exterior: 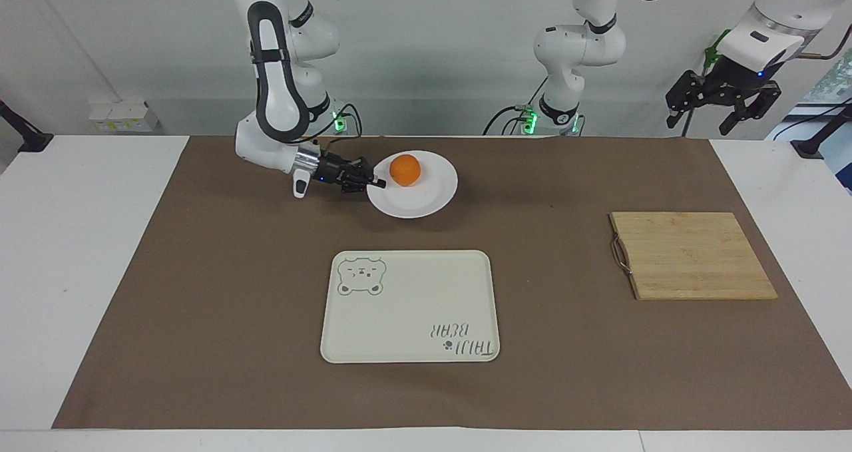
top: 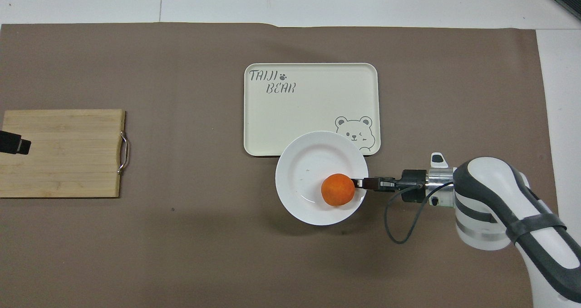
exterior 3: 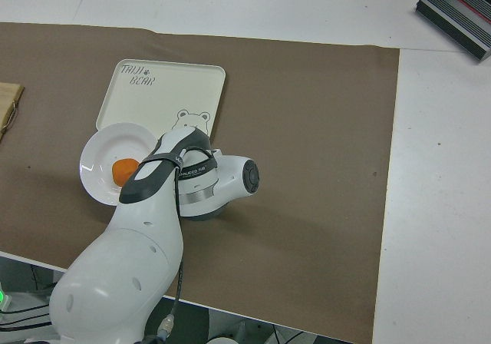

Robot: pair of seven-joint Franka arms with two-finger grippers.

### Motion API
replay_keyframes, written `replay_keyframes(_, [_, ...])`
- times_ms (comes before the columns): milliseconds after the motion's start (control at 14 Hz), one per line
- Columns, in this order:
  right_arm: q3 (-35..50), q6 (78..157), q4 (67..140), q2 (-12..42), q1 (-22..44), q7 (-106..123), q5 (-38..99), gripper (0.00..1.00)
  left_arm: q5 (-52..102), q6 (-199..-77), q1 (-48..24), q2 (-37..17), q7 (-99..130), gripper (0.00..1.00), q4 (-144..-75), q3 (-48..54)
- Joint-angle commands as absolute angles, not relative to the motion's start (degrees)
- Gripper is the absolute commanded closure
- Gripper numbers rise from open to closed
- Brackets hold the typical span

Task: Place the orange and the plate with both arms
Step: 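Slide the plate with the right gripper onto the bear tray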

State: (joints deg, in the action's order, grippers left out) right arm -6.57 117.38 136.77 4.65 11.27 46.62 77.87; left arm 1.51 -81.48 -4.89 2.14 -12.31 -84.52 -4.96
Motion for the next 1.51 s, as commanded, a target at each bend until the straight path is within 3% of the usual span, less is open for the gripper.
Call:
replay_keyframes(0, [-6.33, 117.24, 128.17, 9.92, 9.93, 40.63, 71.48, 1.0, 0.53, -82.44, -5.19, 3.6, -11.6, 0.0, -86.31, -5.01])
replay_keyframes(645, [-6.24, 120.5, 111.91, 19.05, 10.02, 25.59, 66.62, 1.0, 0.61, -82.44, -5.19, 3.6, -11.6, 0.0, -86.31, -5.01])
replay_keyframes(1075, [-6.15, 126.73, 102.59, 25.13, 14.58, 14.62, 62.41, 1.0, 0.53, -82.44, -5.19, 3.6, -11.6, 0.0, -86.31, -5.01])
replay_keyframes(1433, [-5.89, 127.88, 101.43, 28.3, 16.52, 12.57, 62.23, 1.0, 0.53, -82.44, -5.19, 3.6, -11.6, 0.0, -86.31, -5.01])
